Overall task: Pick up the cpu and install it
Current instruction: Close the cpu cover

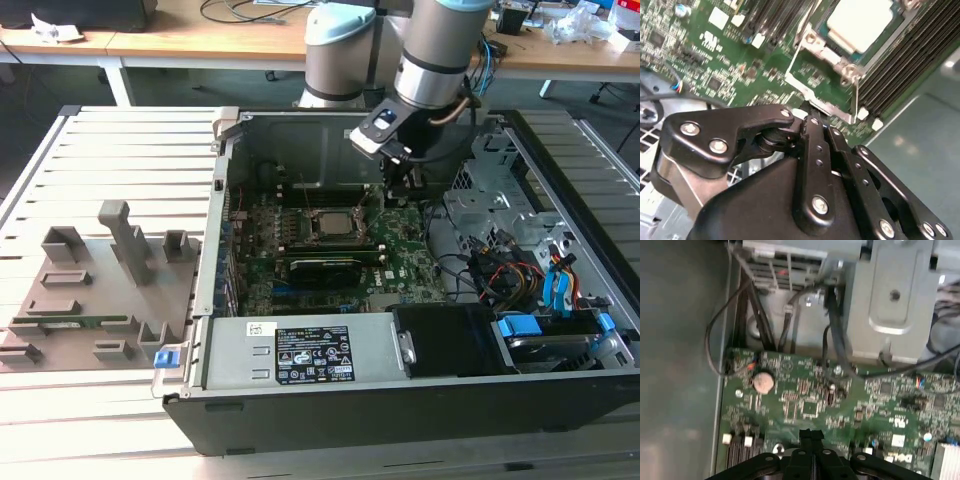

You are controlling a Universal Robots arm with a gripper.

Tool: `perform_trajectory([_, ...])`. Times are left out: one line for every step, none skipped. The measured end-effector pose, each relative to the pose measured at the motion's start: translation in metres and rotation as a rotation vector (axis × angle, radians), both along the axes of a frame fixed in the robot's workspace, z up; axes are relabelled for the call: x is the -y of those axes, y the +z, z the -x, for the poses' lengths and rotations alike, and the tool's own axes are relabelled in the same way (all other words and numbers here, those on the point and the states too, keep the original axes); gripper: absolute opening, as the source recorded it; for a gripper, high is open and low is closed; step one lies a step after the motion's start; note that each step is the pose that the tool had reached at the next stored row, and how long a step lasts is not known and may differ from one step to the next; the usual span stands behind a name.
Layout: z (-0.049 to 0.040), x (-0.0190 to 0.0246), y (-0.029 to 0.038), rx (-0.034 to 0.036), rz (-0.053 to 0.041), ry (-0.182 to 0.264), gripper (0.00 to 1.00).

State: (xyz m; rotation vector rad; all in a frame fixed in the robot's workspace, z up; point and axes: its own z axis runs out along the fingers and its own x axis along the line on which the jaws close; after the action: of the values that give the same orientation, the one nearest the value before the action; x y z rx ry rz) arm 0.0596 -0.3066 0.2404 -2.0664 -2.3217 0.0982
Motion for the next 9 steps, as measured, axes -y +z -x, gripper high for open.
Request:
perform_trajectory([0.0077,0.0000,0.0000,0.0000,-0.0001,0.000,0.11])
perform_trajectory([0.0130,0.0000,0.0000,0.0002,0.0000,0.001,0.11])
perform_trajectory([0.0215,0.0000,0.0000,0.0003,0.0000,0.001,0.11])
perform_trajectory([0.0266,0.0000,-0.0001,0.0005,-0.0001,0.001,0.11])
perform_trajectory([0.0324,0.0000,-0.0002,0.0007,-0.0001,0.001,0.11])
perform_trajectory([0.0399,0.0000,-0.0009,0.0008,-0.0011,0.002,0.11])
perform_trajectory([0.0475,0.0000,-0.0025,0.0007,-0.0029,0.002,0.11])
perform_trajectory([0.0547,0.0000,-0.0052,0.0008,-0.0059,0.003,0.11])
perform_trajectory([0.0589,0.0000,-0.0069,0.0008,-0.0080,0.003,0.11])
